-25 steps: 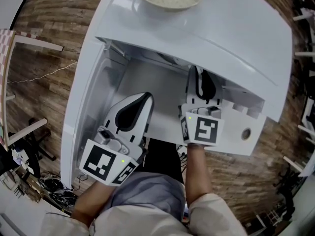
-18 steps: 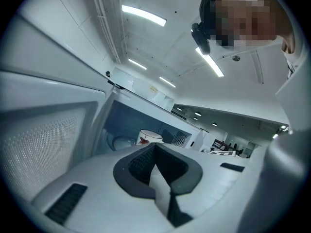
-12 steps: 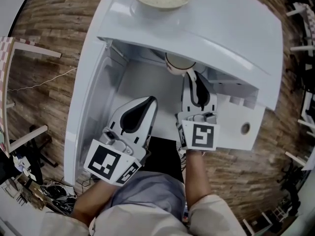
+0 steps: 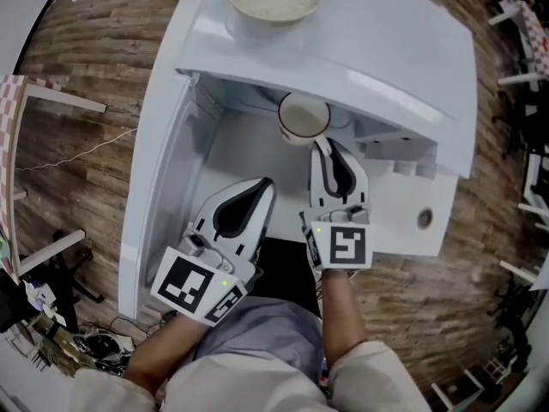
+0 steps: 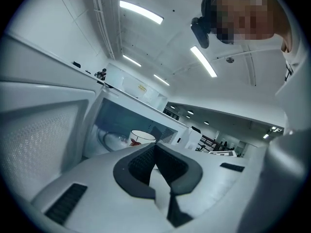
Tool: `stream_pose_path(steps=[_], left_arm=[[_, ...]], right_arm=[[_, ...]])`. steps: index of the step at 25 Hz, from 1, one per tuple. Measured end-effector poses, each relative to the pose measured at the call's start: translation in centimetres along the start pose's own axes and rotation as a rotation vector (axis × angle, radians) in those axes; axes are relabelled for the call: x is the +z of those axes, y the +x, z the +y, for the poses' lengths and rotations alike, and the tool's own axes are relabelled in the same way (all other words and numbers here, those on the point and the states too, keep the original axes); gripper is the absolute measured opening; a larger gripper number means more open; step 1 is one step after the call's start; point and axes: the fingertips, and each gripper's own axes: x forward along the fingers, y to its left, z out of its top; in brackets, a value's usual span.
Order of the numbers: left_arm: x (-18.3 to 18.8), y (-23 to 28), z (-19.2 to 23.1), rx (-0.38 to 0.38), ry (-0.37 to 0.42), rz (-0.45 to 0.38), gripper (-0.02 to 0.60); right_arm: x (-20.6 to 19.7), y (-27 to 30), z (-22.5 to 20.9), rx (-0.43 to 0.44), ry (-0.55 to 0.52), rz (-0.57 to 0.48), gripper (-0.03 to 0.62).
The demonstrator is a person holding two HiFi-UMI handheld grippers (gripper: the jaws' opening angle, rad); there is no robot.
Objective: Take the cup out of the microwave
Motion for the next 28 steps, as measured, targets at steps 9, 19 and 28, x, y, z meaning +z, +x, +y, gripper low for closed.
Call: stream_pose_path(steps=[9, 19, 28], left_arm=[[0.6, -1.1, -0.2, -0.017, 0.005, -0.006, 0.014], [1.0, -2.7, -1.1, -0.046, -0.013, -0.015, 0.014], [1.0, -4.7, -2.1, -0.07, -0.014, -0.022, 0.014]], right_arm=[[0.6, -2.3, 1.5, 0.016, 0.004, -0.032, 0.072], [1.3, -5.6, 2.8, 0.013, -0.003, -0.031, 0.072], [2.3, -9.5, 3.7, -0.007, 0.015, -0.034, 0.072]])
